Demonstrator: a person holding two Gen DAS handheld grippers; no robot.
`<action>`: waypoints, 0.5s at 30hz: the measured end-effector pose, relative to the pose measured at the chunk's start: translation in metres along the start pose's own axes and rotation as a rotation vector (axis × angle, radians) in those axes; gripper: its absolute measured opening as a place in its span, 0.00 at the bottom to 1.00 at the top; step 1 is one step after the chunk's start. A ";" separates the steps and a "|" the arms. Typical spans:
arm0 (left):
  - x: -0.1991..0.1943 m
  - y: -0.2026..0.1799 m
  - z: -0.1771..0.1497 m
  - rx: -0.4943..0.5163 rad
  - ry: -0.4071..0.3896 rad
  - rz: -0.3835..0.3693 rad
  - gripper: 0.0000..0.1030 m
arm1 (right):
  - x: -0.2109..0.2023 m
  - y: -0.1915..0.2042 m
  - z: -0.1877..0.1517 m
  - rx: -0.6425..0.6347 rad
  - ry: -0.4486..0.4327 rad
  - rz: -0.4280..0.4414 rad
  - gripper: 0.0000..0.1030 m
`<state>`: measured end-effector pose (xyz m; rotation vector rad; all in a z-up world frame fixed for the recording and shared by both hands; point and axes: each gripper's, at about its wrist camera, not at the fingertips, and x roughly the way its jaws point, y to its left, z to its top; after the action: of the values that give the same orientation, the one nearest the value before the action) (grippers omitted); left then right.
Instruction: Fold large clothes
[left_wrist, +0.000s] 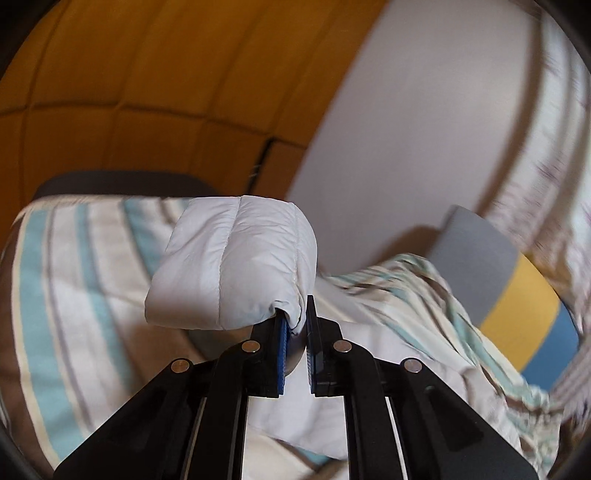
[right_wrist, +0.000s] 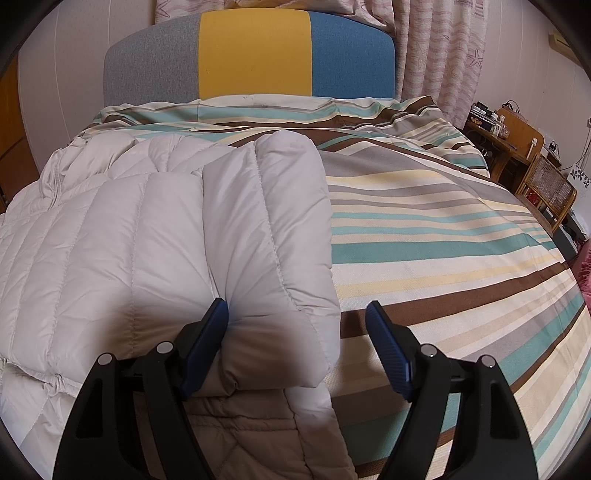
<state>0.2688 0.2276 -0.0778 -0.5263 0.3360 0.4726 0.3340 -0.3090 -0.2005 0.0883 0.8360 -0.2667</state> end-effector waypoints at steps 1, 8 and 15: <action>-0.003 -0.014 -0.004 0.026 0.000 -0.025 0.08 | 0.000 0.001 0.000 0.000 0.000 -0.001 0.74; -0.021 -0.080 -0.035 0.177 0.012 -0.138 0.08 | 0.000 0.000 0.000 0.003 -0.001 0.000 0.74; -0.033 -0.145 -0.081 0.361 0.040 -0.236 0.08 | 0.000 0.002 0.001 0.010 -0.001 0.006 0.74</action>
<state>0.2994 0.0612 -0.0723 -0.2196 0.3827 0.1662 0.3355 -0.3077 -0.2000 0.1002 0.8332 -0.2651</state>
